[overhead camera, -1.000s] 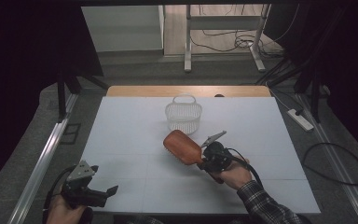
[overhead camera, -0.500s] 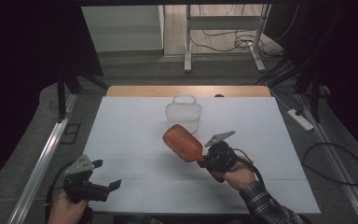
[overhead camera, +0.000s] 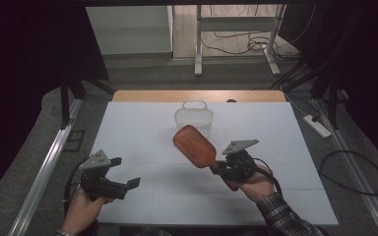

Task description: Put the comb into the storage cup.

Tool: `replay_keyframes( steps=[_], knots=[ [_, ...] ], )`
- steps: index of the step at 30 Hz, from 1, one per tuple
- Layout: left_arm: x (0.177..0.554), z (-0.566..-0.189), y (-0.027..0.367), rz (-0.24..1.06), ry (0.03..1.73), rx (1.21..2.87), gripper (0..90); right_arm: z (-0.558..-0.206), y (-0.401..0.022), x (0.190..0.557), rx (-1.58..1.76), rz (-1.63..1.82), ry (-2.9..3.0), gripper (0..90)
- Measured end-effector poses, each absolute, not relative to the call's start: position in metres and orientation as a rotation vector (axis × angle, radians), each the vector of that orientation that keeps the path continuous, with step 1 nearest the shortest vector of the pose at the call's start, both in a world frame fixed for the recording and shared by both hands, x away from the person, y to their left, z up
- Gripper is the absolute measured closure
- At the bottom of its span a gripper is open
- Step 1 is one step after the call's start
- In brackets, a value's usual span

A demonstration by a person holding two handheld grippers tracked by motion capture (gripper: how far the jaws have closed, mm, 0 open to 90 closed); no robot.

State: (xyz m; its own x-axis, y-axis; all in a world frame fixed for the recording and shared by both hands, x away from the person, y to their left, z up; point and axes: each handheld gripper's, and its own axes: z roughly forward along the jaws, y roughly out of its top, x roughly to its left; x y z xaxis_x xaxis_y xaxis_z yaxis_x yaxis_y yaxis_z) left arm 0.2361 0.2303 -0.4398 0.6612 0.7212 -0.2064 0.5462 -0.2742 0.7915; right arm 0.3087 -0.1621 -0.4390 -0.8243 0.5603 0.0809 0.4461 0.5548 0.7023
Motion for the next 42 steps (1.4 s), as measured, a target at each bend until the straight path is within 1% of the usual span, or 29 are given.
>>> replay_keyframes(
  steps=[12, 25, 42],
  knots=[
    [0.259, -0.431, 0.204, 0.165, 0.938, 1.961, 0.0, -0.428, -0.170, 0.303, 0.847, 1.206, 2.561, 72.1],
    [0.284, -0.414, 0.183, 0.143, 0.931, 1.913, 0.0, -0.420, -0.172, 0.298, 0.823, 1.263, 2.519, 72.1],
    [0.314, -0.408, 0.153, 0.024, 0.863, 1.885, 0.0, -0.419, -0.171, 0.296, 0.819, 1.305, 2.489, 72.1]
  ],
)
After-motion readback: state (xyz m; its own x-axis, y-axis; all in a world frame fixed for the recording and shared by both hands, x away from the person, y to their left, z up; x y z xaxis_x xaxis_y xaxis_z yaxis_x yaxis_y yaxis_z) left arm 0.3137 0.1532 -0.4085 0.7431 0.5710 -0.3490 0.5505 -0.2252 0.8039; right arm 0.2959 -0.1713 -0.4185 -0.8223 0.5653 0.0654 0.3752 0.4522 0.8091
